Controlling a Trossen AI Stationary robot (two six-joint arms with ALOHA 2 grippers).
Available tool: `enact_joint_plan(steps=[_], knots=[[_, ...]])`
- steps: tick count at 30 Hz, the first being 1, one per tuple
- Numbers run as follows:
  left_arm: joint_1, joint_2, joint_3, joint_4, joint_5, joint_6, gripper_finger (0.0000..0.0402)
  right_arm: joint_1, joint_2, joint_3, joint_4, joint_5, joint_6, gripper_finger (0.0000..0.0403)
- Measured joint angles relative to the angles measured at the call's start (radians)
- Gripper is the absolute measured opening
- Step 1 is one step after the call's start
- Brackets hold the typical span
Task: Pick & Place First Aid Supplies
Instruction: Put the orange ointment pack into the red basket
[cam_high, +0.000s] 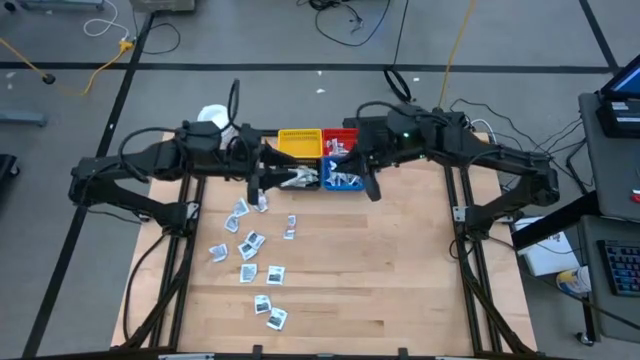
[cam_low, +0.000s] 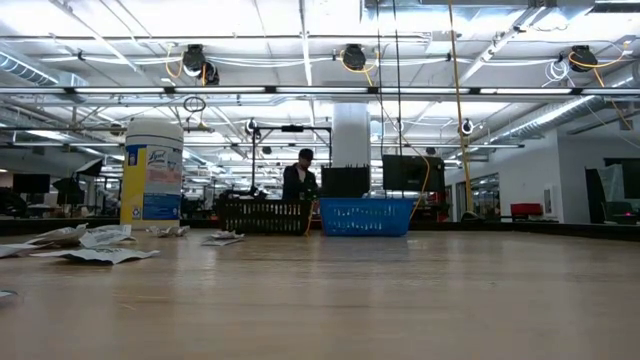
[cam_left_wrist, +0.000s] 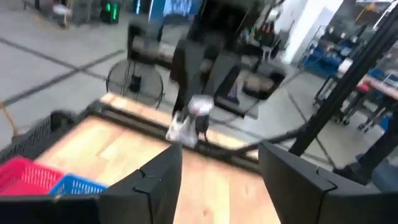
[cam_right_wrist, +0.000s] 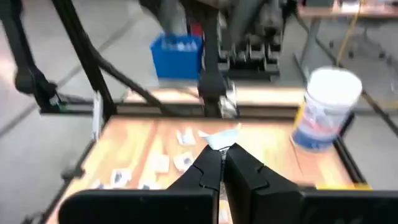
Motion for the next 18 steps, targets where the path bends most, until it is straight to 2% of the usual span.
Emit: enact_joint_plan(steps=[7,11,13,18], knots=[[0.025,-0.012,0.000,-0.024,0.005,0.000,0.0210,-0.064,0.045,0.078,-0.261,0.002,-0.037,0.0000],[0.040,-0.012,0.000,-0.029,0.025,0.000,0.0199,-0.087,0.097,0.117,-0.378,0.011,-0.132,0.0000],[0.042,-0.012,0.000,-0.029,0.043,0.000,0.0194,-0.104,0.122,0.123,-0.440,0.060,-0.200,0.0000],[0.042,-0.012,0.000,-0.035,0.052,-0.002,0.0189,-0.195,0.194,0.133,-0.434,0.149,-0.347,0.0000]])
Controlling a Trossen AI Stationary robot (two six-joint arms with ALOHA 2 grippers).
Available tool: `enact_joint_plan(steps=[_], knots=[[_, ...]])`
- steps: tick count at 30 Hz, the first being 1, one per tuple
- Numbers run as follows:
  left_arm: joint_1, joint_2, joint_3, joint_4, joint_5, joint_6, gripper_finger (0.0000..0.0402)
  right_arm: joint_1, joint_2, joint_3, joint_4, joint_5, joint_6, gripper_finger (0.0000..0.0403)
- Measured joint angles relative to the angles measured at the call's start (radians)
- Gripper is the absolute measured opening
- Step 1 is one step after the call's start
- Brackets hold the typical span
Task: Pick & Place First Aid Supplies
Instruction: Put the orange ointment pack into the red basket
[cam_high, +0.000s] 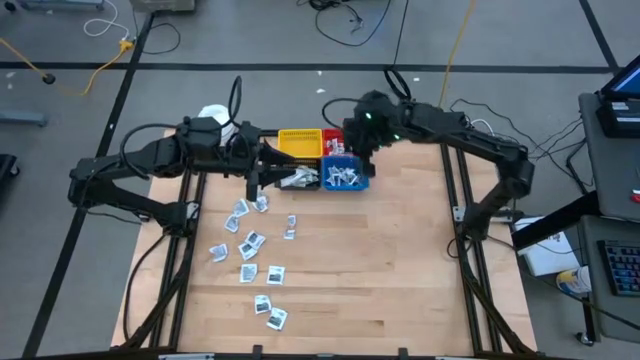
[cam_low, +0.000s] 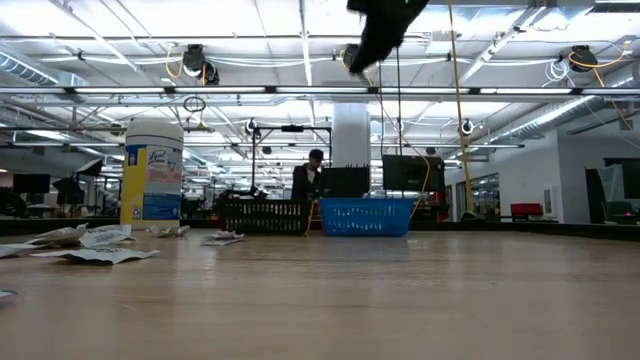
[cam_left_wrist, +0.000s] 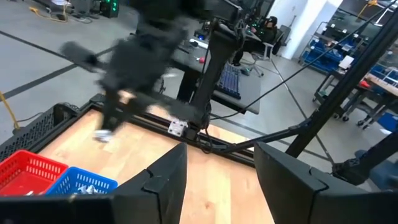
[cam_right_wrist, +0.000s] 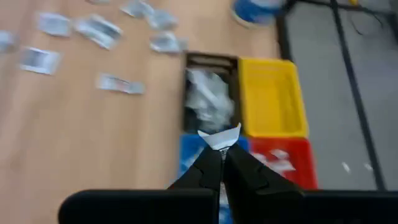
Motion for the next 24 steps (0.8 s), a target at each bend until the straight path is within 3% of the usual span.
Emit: enact_joint_plan(steps=[14,24], knots=[[0.019,0.000,0.000,-0.028,0.012,-0.017,0.0189,-0.235,0.214,-0.002,0.069,0.195,-0.350,0.0000],[0.055,0.000,0.000,-0.033,0.011,-0.023,0.0189,-0.253,0.342,-0.002,0.115,0.090,-0.327,0.0000]])
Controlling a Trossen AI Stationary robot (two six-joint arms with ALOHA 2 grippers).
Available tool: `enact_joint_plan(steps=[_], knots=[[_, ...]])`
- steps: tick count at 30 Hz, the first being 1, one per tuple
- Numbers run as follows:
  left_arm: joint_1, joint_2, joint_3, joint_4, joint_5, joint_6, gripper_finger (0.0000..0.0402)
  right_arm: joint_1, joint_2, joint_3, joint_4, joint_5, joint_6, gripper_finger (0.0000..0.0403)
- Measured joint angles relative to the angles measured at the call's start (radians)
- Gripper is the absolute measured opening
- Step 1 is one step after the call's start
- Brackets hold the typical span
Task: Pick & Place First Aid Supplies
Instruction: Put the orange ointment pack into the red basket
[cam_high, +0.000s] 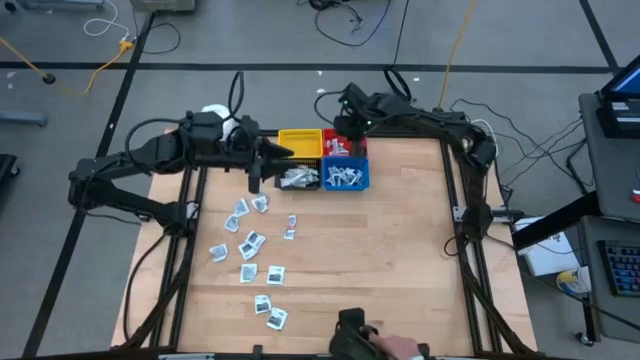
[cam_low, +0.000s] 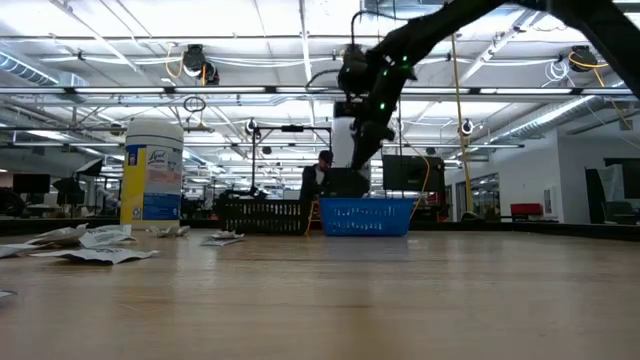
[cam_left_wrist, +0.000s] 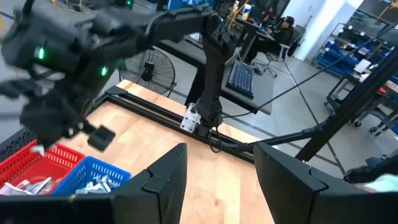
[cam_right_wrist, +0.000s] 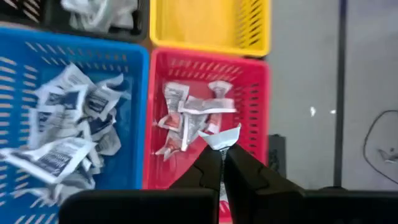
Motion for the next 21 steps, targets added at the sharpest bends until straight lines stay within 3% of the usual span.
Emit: enact_joint_plan(steps=[9,12,16,21], knots=[[0.005,0.000,0.000,-0.001,0.000,-0.009,0.0189,0.006,0.142,-0.001,0.097,0.011,-0.007,0.0000],[0.005,0.000,0.000,-0.019,0.000,-0.033,0.0189,0.006,0.162,-0.002,0.117,0.080,-0.005,0.0007],[0.005,0.000,0.000,-0.052,0.001,-0.058,0.0189,0.012,0.163,-0.002,0.149,0.131,0.005,0.0044],[0.004,0.000,0.000,-0.063,0.002,-0.058,0.0189,0.012,0.157,-0.002,0.133,0.124,0.037,0.0129]])
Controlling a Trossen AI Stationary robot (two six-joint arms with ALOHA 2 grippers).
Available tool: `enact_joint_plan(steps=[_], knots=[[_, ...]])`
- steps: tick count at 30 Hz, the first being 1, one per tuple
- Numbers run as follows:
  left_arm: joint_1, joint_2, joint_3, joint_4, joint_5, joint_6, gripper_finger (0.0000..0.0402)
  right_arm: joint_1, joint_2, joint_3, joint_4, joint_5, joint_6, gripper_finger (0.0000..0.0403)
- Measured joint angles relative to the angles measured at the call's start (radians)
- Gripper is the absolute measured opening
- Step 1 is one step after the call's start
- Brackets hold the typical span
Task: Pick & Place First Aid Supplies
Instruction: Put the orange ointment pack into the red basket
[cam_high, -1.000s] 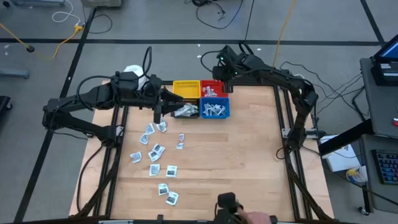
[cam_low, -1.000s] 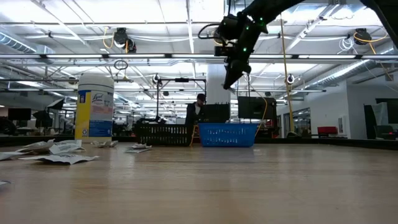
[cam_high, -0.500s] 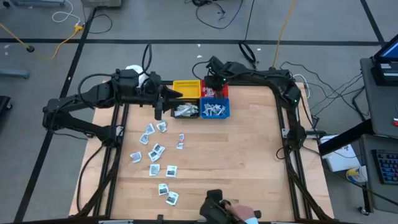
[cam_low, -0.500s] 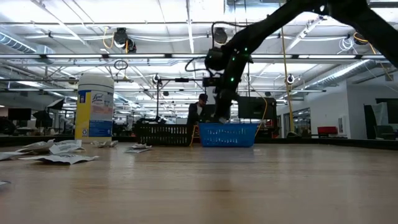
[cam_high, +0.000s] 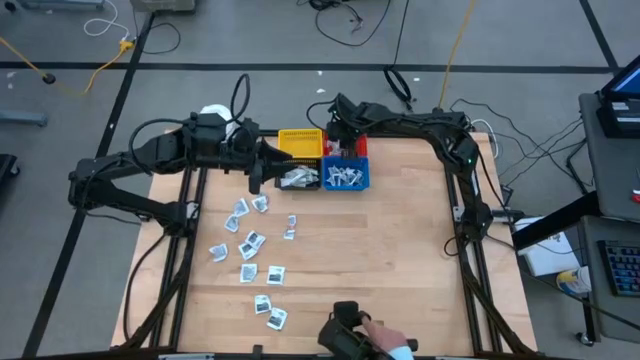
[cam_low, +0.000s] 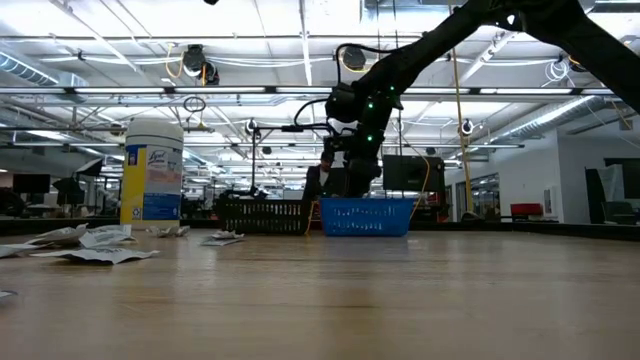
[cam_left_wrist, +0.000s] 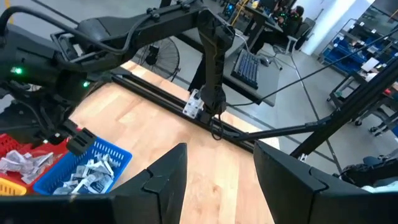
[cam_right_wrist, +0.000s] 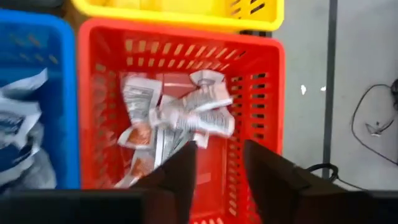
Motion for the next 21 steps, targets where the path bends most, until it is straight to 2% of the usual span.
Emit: enact_joint_plan(steps=[4,7,12,18,21], knots=[[0.000,0.000,0.000,-0.001,0.000,0.000,0.0189,0.000,-0.003,0.000,-0.007,-0.018,0.020,0.0186],[0.000,0.000,0.000,-0.002,0.000,-0.003,0.0189,-0.004,-0.022,0.000,0.023,-0.053,0.121,0.0209],[0.000,0.000,0.000,-0.002,0.001,-0.020,0.0189,-0.014,-0.109,0.002,0.084,-0.177,0.306,0.0219],[0.000,0.000,0.000,-0.002,-0.003,-0.021,0.0189,0.023,-0.238,0.001,0.106,-0.333,0.410,0.0219],[0.000,0.000,0.000,-0.003,-0.026,-0.022,0.0189,0.057,-0.316,-0.009,0.111,-0.364,0.434,0.0219]])
